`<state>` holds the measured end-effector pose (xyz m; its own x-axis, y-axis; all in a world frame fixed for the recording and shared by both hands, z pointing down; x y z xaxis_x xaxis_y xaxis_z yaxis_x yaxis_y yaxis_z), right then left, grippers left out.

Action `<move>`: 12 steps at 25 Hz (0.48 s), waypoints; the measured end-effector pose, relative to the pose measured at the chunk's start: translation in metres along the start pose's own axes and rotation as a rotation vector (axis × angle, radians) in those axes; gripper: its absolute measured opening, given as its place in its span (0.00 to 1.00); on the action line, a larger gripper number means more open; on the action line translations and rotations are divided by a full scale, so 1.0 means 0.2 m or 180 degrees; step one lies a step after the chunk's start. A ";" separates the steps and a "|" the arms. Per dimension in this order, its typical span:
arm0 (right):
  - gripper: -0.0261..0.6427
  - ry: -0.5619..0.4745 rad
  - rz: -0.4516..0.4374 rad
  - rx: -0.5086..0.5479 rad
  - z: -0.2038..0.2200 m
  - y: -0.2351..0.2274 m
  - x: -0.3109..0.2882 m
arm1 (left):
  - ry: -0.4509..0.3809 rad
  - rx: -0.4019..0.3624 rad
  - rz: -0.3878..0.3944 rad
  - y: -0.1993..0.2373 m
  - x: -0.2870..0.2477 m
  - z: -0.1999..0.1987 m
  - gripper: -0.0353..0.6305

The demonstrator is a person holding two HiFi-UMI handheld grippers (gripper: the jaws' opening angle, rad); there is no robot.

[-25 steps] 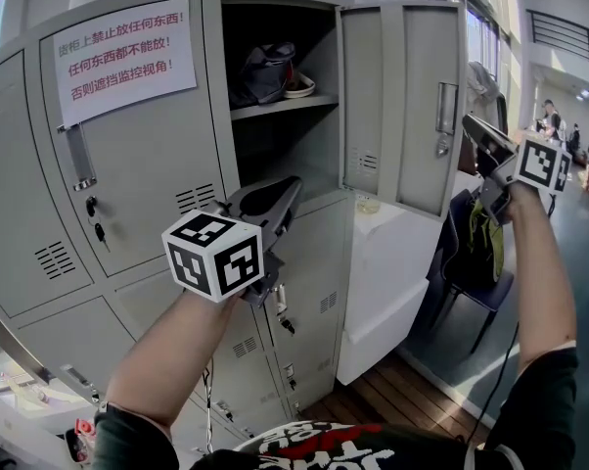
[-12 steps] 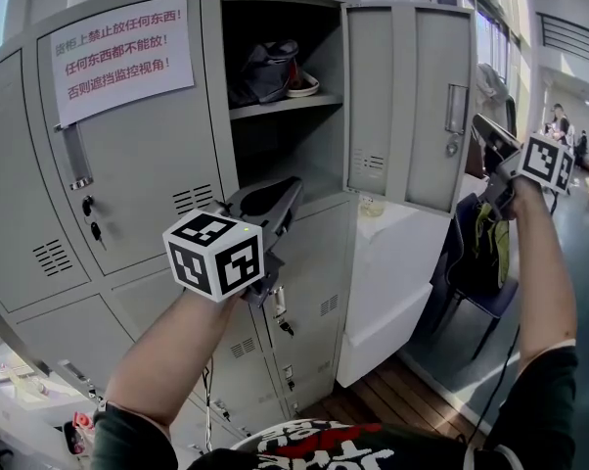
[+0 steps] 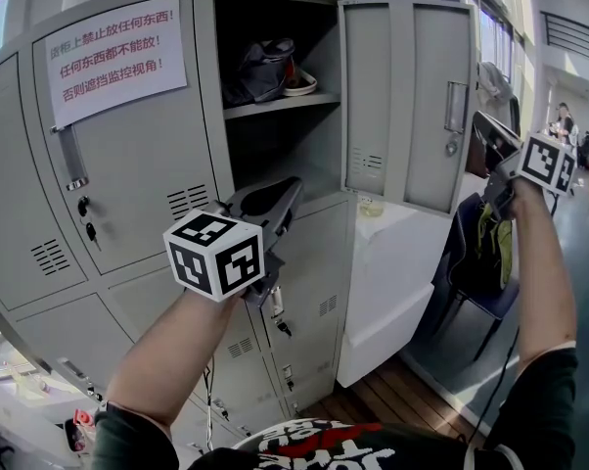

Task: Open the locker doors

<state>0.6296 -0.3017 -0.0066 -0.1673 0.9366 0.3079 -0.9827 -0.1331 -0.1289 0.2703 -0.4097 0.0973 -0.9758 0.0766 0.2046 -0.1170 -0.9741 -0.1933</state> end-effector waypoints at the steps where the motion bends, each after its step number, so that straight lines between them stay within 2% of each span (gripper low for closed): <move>1: 0.09 -0.0017 0.0005 0.0006 0.00 0.00 0.00 | 0.0000 -0.0002 -0.0002 0.00 0.00 0.00 0.06; 12: 0.09 -0.0147 0.0054 0.0057 -0.02 0.06 0.09 | 0.0025 0.0008 -0.0093 0.02 0.09 0.01 0.06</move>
<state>0.6156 -0.2850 -0.0057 -0.1870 0.9182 0.3492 -0.9809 -0.1550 -0.1177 0.2523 -0.4119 0.1014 -0.9735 0.1066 0.2025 -0.1450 -0.9720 -0.1851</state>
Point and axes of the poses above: the fingertips, and each gripper's own axes: x backward along the fingers, y to its left, z out of its underside, the point moved 4 cm from there along x, backward along the fingers, and after that the axes turned 13 degrees about z, right-handed, at the moved point
